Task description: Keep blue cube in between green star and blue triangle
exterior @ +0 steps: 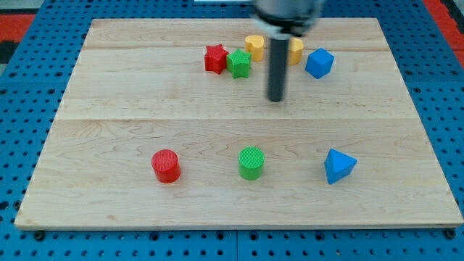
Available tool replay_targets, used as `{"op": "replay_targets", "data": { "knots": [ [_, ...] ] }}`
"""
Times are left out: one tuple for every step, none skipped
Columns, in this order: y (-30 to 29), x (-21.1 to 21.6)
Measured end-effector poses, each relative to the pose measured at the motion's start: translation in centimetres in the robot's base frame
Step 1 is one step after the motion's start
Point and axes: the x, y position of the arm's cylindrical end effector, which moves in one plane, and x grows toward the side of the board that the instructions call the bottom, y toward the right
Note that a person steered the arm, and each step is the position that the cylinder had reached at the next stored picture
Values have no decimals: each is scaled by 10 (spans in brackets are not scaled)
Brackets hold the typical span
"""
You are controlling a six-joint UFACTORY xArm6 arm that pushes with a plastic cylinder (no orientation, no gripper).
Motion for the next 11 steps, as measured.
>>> {"op": "replay_targets", "data": {
  "knots": [
    [72,2],
    [110,-29],
    [105,-69],
    [88,-104],
    [36,-101],
    [2,-53],
    [14,-47],
    [45,-40],
    [37,-27],
    [9,4],
    [13,34]
  ]
}}
